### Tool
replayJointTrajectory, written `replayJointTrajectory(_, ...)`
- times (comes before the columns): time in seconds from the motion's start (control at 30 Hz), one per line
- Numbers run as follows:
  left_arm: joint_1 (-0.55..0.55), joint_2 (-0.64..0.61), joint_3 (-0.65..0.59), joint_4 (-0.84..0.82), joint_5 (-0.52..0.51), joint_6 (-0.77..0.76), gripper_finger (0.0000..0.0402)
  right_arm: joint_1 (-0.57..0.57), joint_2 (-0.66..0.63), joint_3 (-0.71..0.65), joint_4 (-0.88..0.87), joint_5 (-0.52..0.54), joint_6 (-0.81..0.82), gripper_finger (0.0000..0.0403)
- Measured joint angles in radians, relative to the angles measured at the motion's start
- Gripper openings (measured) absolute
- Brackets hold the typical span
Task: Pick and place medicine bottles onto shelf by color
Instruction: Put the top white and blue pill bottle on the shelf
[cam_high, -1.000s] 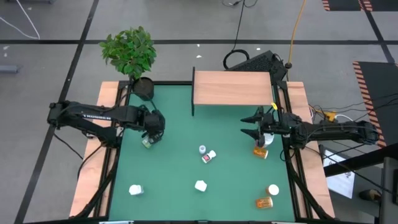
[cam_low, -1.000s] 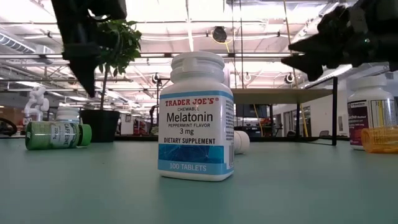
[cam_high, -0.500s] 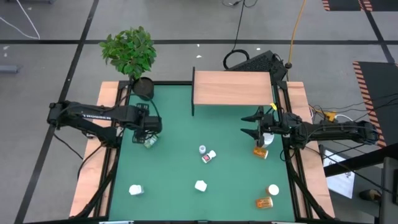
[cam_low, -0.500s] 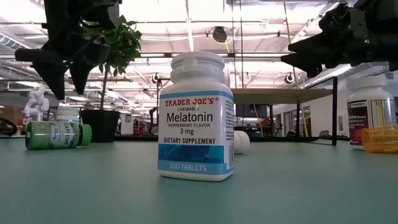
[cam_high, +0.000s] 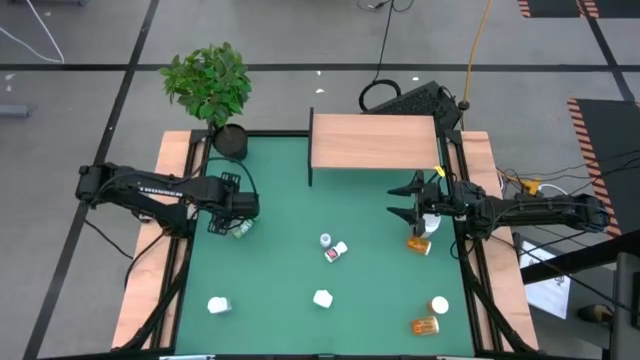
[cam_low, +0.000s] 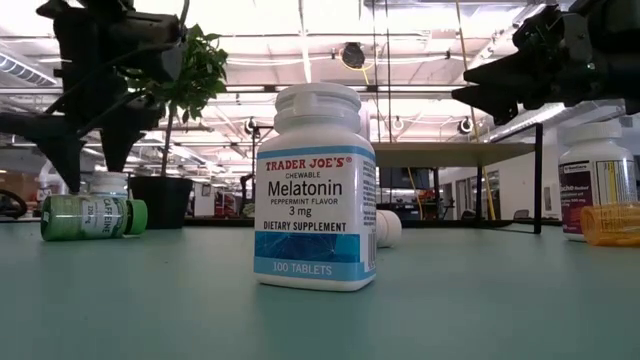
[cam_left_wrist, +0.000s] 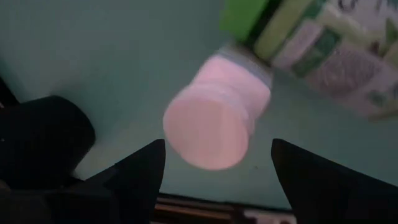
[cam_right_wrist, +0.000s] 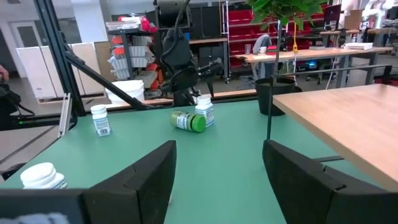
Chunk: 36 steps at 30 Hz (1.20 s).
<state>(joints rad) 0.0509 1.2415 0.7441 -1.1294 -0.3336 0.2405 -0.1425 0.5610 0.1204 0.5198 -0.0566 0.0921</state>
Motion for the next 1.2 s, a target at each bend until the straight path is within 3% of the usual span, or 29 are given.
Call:
replayJointTrajectory(0.13,0.0,0.0,-0.003,0.046,0.015,0.002,0.0296,0.0,0.0,0.0,0.0,-0.005,-0.019,0.0236)
replayJointTrajectory(0.37,0.0,0.0,-0.003,0.091,0.052,0.046,0.029,0.0,0.002,0.0,-0.079,-0.132,0.056,0.0236)
replayJointTrajectory(0.73,0.0,-0.003,-0.006,0.085,0.036,0.03,0.0182,0.0,-0.014,0.0,0.063,-0.132,0.054,0.0236)
replayJointTrajectory(1.03,0.0,0.002,0.006,0.094,0.011,-0.009,0.019,0.0,-0.014,0.0,0.083,-0.131,0.102,0.0235)
replayJointTrajectory(1.2,0.001,0.002,0.108,0.093,0.007,-0.176,0.0178,0.0,-0.014,0.0,0.09,-0.131,0.171,0.0235)
